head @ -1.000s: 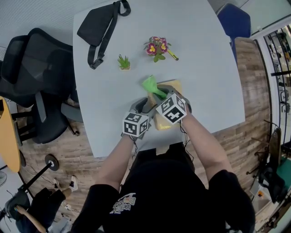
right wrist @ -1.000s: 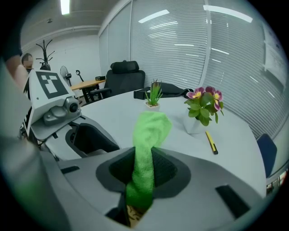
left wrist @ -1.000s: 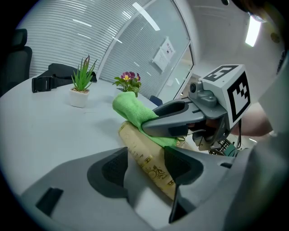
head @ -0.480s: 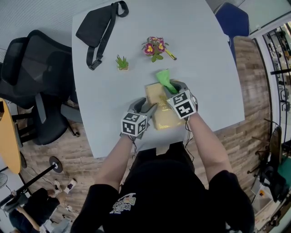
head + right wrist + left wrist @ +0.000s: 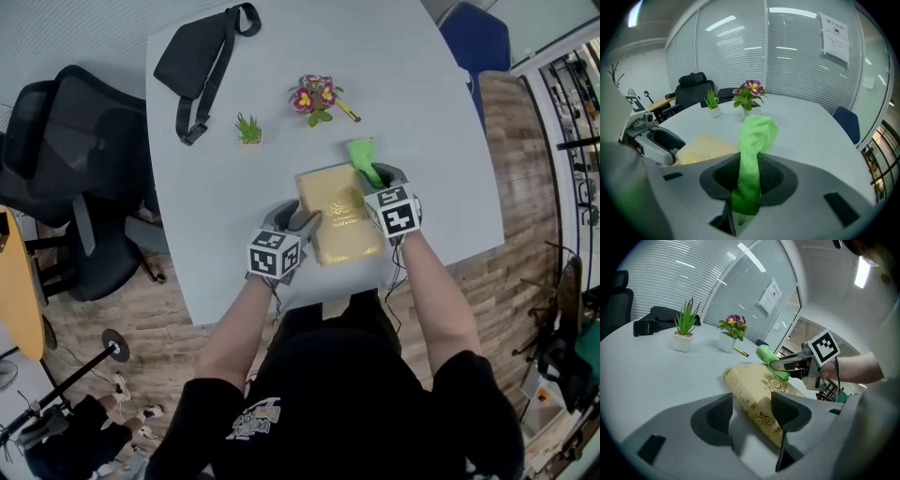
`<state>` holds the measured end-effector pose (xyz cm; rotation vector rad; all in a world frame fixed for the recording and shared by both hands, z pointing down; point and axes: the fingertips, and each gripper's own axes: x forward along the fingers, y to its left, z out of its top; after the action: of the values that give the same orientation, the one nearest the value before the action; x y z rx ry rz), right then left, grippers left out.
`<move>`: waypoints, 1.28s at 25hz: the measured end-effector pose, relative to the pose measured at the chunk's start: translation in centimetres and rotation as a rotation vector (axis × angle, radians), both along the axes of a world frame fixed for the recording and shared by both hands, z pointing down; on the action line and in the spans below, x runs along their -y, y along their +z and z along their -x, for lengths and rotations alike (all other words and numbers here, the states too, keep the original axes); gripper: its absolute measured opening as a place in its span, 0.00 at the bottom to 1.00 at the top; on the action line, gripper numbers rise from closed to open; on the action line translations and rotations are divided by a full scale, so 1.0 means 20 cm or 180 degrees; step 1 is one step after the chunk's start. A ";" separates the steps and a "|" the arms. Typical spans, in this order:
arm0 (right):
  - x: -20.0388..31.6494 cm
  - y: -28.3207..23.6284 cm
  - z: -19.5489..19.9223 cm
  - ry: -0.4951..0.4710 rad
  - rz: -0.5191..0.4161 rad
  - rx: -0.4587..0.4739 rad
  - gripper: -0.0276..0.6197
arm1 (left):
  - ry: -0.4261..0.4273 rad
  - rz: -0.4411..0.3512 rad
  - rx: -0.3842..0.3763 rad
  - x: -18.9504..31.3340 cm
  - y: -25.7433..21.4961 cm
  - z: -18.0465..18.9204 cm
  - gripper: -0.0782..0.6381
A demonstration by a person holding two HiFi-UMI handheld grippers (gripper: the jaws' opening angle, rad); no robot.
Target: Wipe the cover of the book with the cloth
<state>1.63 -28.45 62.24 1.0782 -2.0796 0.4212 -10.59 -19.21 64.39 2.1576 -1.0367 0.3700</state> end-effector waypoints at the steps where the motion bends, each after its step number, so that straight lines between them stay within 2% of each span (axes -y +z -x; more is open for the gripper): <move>1: 0.00 0.00 -0.02 0.0038 0.0013 0.0000 0.19 | 0.0002 0.0003 -0.0002 0.00 0.00 0.00 0.46; 6: 0.01 -0.02 -0.08 0.0163 0.0020 -0.0020 0.19 | 0.0004 0.0002 0.0007 0.00 0.00 0.00 0.46; 10: -0.02 -0.06 -0.06 0.0131 -0.0075 -0.0027 0.19 | 0.0009 -0.0003 0.0019 0.00 0.00 0.00 0.46; 16: -0.09 -0.11 0.04 -0.0058 -0.0203 -0.0016 0.20 | 0.0009 -0.0009 0.0013 0.00 -0.01 0.00 0.46; 25: -0.29 -0.16 0.24 -0.0251 -0.0142 0.0174 0.20 | 0.0005 -0.0025 0.0025 0.00 0.00 0.00 0.46; 32: -0.43 -0.13 0.34 -0.0265 -0.0026 0.0297 0.20 | 0.0001 -0.0027 0.0022 0.01 0.00 0.01 0.46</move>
<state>-5.08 -19.94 59.58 0.9897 -2.2016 0.4294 -10.73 -19.35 64.39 2.1654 -1.0435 0.3740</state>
